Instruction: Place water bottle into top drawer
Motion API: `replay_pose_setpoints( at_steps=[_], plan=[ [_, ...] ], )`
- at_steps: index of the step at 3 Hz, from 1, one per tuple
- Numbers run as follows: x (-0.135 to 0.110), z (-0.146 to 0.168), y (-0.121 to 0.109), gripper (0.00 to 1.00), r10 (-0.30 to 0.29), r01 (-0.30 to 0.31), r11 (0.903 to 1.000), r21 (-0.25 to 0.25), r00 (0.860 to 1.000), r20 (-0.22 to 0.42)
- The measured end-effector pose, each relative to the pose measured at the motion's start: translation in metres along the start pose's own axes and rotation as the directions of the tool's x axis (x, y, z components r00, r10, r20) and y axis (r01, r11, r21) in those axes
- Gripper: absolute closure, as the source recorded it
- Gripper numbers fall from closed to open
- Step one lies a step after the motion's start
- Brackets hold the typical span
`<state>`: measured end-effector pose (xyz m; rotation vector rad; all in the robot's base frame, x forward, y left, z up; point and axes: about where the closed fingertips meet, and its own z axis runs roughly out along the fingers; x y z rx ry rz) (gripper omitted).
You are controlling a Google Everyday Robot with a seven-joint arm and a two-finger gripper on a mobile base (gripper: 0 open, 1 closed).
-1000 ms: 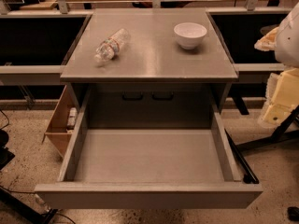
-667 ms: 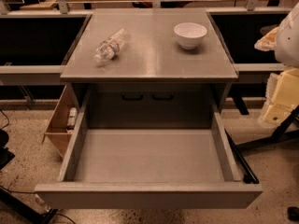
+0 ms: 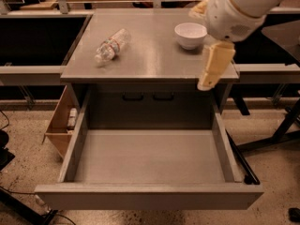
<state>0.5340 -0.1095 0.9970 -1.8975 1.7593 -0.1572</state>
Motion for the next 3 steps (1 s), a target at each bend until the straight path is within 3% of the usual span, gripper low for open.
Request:
replay_pose_setpoints(
  at_steps=[1,2,3],
  plan=[
    [-0.068,0.020,-0.044,0.00,-0.173,0.173,0.9828,0.064,0.985,-0.010],
    [-0.122,0.042,-0.084,0.00,-0.274,0.280,0.9542,0.105,0.959,-0.070],
    [-0.142,0.047,-0.091,0.00,-0.318,0.328,0.9370,0.121,0.944,-0.090]
  ],
)
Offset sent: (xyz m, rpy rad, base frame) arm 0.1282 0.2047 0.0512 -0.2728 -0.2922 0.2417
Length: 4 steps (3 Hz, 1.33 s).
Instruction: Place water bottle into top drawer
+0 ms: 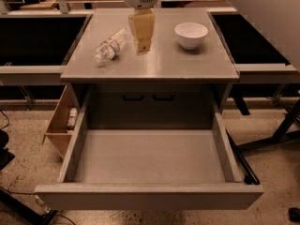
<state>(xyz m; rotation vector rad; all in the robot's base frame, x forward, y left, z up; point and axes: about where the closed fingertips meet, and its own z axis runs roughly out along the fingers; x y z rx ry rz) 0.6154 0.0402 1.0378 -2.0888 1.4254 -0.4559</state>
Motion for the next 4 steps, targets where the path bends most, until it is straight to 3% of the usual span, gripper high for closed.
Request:
replay_pose_setpoints(
  at_steps=[1,2,3,4],
  plan=[
    [-0.002,0.006,-0.001,0.00,-0.021,0.022,0.9998,0.004,1.000,-0.005],
    [0.005,0.039,-0.025,0.00,-0.112,0.112,0.9937,0.000,0.993,-0.038],
    [0.011,0.079,-0.069,0.00,-0.276,0.277,0.9609,-0.002,0.956,-0.100],
    [0.021,0.126,-0.106,0.00,-0.446,0.443,0.8946,-0.055,0.881,-0.154]
  ],
)
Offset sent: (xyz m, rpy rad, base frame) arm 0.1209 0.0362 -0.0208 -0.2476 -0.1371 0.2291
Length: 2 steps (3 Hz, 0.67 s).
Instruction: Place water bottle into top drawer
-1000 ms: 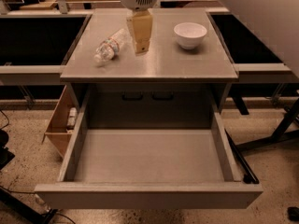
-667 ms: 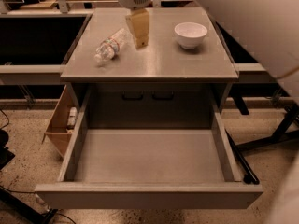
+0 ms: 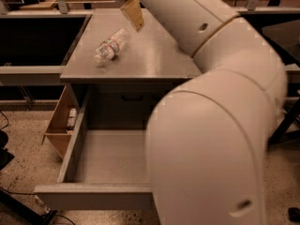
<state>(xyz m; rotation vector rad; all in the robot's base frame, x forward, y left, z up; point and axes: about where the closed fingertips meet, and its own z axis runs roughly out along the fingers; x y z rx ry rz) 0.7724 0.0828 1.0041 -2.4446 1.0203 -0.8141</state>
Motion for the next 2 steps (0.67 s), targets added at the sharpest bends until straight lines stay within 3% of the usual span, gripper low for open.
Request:
replay_pose_setpoints(
  at_steps=[1,2],
  plan=[
    [0.004,0.036,-0.001,0.00,-0.087,0.086,0.9937,-0.072,0.996,-0.005],
    [-0.003,0.072,0.010,0.00,-0.104,0.112,0.9864,-0.120,0.992,0.070]
  ],
)
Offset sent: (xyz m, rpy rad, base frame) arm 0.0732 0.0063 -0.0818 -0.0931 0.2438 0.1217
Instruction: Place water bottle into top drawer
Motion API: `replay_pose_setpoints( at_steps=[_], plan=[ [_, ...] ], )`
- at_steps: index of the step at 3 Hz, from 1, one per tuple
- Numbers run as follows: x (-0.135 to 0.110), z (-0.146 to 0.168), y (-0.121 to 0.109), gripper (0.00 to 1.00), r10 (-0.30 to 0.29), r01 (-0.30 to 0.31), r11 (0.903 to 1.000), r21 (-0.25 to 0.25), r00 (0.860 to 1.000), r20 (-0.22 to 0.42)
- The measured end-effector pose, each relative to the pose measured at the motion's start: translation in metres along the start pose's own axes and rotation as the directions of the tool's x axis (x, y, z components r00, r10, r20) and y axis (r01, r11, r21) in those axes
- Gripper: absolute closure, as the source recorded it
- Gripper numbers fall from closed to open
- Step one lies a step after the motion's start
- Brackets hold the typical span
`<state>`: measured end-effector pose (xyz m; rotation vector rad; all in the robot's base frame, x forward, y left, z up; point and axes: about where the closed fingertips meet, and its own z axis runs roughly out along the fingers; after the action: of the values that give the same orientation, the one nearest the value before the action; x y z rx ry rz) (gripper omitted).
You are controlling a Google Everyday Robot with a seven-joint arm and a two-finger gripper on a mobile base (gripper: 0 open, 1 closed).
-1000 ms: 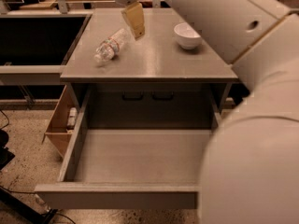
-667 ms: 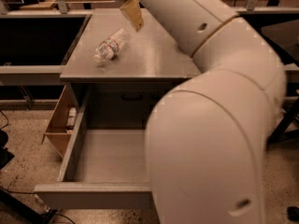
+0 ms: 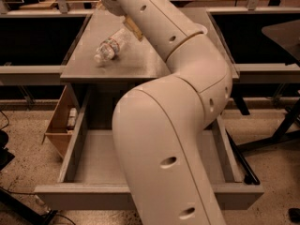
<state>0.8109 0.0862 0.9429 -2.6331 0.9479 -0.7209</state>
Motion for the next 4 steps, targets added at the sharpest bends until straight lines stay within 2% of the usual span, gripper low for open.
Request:
replay_pose_setpoints(
  at_steps=[2,3,4],
  plan=[
    [-0.033,0.051,-0.009,0.00,-0.083,0.088,0.9956,-0.034,0.988,0.127],
    [-0.050,0.072,-0.016,0.00,-0.150,0.159,0.9852,-0.063,0.980,0.133],
    [-0.058,0.098,-0.010,0.16,-0.199,0.214,0.9694,-0.119,0.972,0.127]
  ],
)
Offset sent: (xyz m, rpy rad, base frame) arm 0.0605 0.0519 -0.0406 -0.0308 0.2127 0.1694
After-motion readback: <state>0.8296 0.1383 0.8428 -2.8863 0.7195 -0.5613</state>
